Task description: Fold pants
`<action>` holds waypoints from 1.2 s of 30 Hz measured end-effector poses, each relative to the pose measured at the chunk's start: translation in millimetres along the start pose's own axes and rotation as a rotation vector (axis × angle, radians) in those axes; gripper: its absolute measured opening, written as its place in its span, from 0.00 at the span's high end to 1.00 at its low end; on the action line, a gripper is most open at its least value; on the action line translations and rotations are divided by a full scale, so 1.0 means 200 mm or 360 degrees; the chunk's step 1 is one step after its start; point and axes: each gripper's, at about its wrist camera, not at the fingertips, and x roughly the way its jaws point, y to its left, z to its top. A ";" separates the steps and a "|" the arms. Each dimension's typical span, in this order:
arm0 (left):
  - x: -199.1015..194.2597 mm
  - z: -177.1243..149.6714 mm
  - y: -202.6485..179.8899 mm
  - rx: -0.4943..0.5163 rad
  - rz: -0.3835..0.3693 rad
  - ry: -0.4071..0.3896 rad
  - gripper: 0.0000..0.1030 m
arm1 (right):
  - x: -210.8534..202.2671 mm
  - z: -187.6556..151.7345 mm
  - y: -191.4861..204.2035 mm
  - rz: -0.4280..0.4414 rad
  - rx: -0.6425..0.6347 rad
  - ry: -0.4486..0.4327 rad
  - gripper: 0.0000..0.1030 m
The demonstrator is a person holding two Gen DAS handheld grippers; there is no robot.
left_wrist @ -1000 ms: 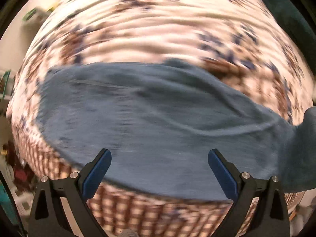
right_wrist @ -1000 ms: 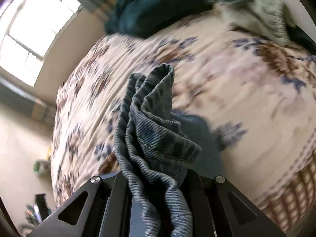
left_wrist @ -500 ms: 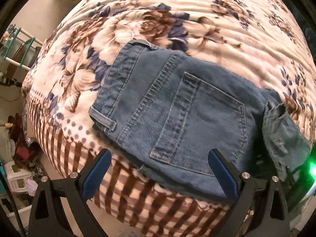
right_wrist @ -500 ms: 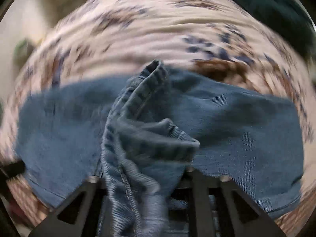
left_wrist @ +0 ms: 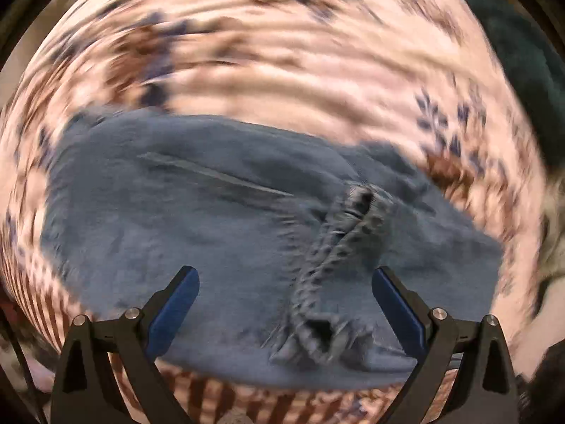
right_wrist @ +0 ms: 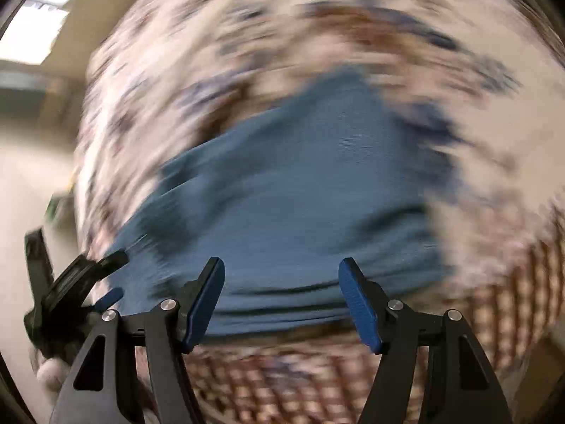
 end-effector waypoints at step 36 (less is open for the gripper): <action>0.39 -0.12 -1.74 0.1706 0.0081 0.0295 0.68 | 0.25 -0.12 -1.06 0.0801 0.0924 0.0139 0.51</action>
